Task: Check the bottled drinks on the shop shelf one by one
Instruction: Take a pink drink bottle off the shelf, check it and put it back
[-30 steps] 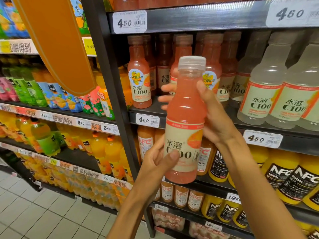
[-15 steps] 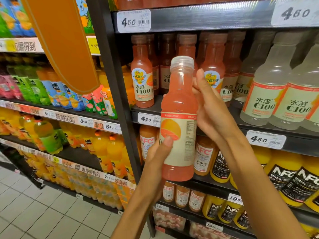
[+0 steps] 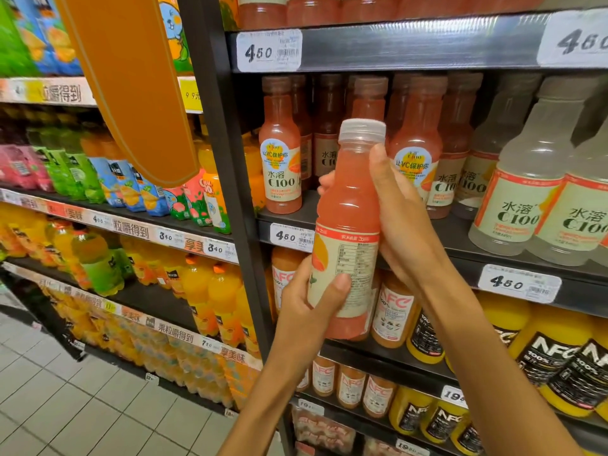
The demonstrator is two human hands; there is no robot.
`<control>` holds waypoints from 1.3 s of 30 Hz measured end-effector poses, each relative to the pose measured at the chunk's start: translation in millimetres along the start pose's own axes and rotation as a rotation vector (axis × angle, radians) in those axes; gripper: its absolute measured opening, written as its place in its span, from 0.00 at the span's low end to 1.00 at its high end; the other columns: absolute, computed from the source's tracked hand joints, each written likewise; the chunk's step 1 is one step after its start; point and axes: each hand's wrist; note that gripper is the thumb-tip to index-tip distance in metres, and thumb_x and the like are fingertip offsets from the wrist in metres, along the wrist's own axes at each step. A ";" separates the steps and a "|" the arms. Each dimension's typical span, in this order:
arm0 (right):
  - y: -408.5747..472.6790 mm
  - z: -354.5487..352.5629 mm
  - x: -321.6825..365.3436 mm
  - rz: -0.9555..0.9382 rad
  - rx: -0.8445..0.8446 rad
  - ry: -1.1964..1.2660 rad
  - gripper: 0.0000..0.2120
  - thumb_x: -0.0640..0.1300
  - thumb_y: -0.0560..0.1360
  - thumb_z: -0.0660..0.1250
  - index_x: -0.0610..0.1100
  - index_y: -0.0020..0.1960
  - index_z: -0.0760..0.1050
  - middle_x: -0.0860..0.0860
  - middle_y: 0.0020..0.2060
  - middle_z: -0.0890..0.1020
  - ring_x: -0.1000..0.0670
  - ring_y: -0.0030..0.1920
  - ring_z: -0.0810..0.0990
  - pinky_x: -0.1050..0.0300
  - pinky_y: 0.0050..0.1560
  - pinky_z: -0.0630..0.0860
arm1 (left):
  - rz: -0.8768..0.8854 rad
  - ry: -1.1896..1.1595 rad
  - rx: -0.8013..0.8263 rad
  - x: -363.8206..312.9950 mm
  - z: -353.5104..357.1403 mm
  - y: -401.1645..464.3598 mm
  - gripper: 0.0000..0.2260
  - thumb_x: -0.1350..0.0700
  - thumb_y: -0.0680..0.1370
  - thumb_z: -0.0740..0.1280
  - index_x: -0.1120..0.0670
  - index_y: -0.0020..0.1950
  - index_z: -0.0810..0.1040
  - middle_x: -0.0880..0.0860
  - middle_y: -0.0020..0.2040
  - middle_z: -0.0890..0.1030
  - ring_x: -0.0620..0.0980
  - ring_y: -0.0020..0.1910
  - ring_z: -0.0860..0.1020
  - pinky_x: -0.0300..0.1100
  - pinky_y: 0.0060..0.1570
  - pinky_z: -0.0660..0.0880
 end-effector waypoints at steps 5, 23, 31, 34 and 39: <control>15.1 9.7 -6.9 -0.100 -0.060 -0.194 0.15 0.50 0.79 0.62 0.47 0.64 0.69 0.53 0.53 0.80 0.58 0.51 0.81 0.63 0.49 0.77 | 0.103 0.130 -0.245 4.9 5.6 16.0 0.27 0.41 0.66 0.70 0.49 0.62 0.74 0.44 0.51 0.83 0.41 0.51 0.81 0.35 0.46 0.78; 95.8 32.8 -29.4 -0.279 -0.144 -0.276 0.09 0.41 0.79 0.65 0.40 0.57 0.72 0.52 0.47 0.80 0.62 0.46 0.80 0.68 0.44 0.75 | 0.220 0.400 -0.272 16.9 -26.8 101.4 0.33 0.59 0.75 0.71 0.48 0.75 0.59 0.43 0.66 0.68 0.35 0.65 0.69 0.26 0.61 0.66; 91.8 33.8 -31.9 -0.362 -0.268 -0.654 0.21 0.46 0.78 0.67 0.38 0.66 0.67 0.51 0.56 0.73 0.60 0.53 0.73 0.79 0.51 0.65 | 0.258 0.527 -0.312 21.9 -24.1 113.8 0.31 0.57 0.76 0.70 0.46 0.73 0.57 0.41 0.66 0.64 0.24 0.63 0.60 0.20 0.60 0.59; 80.9 27.8 -34.0 -0.466 -0.321 -0.759 0.27 0.43 0.75 0.70 0.34 0.70 0.66 0.43 0.63 0.73 0.55 0.61 0.69 0.82 0.57 0.59 | 0.273 0.625 -0.378 23.7 -24.1 115.8 0.32 0.56 0.74 0.72 0.52 0.75 0.62 0.53 0.67 0.67 0.44 0.66 0.63 0.39 0.67 0.65; 74.4 18.1 -44.3 -0.561 -0.276 -1.096 0.22 0.39 0.74 0.71 0.35 0.66 0.72 0.41 0.64 0.75 0.42 0.67 0.71 0.61 0.68 0.61 | 0.237 0.622 -0.440 24.2 -18.9 125.7 0.33 0.55 0.72 0.73 0.54 0.74 0.64 0.56 0.61 0.69 0.54 0.61 0.68 0.50 0.61 0.71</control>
Point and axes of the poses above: each hand's wrist, its own y-axis towards the middle knuckle, its own z-axis out of the palm, x = y × z
